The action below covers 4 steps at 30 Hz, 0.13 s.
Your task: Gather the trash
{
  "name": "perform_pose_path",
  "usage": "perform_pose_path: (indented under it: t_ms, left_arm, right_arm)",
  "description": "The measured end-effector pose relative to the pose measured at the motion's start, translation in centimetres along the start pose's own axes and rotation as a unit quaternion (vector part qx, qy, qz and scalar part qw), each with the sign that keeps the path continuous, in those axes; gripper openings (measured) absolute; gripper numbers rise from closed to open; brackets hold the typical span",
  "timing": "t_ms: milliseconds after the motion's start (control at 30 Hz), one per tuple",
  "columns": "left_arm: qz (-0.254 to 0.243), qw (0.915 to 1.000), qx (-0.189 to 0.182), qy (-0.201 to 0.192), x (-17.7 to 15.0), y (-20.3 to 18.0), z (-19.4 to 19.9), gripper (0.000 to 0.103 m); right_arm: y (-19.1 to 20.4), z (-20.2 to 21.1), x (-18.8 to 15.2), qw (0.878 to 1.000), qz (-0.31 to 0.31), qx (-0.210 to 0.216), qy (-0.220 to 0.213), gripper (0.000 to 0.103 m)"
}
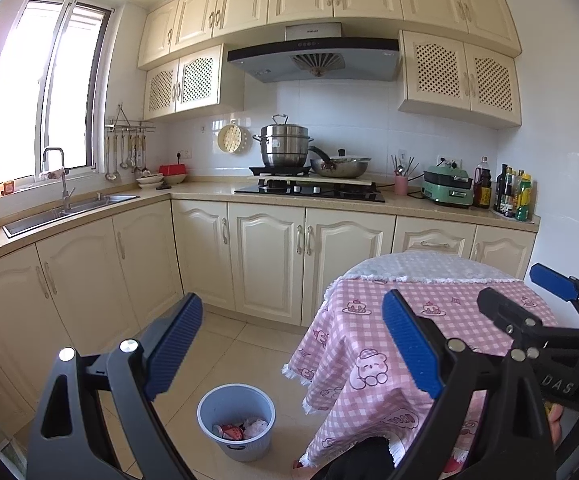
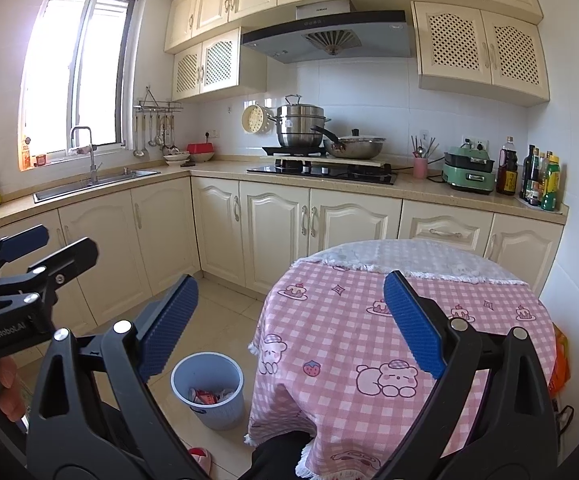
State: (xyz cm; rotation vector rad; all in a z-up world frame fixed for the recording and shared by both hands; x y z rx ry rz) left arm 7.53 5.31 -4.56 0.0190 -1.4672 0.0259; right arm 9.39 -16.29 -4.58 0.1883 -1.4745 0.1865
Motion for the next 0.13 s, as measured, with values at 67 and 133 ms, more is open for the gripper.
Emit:
perform_pose_path:
  t_ms: [67,133]
  left_arm:
    - [-0.003,0.9999,0.006,0.010,-0.6,0.3,-0.7,0.089]
    - [-0.009,0.9994,0.018,0.026,-1.6,0.8,-1.8,0.089]
  right_arm:
    - [-0.8,-0.9,-0.5,1.000,-0.004,0.002,0.011,0.092]
    - [-2.3,-2.1,-0.9,1.000,-0.005,-0.006,0.025,0.092]
Point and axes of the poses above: each gripper's, at about its wrist camera, not at the fingertips, and z roughly against the way its jaws point, y to its left, x to its top, the point moved 6 cm from there along -z, roughly the way its jaws point, and after that the axes turned 11 degrees about -y, right-handed, at the moved point
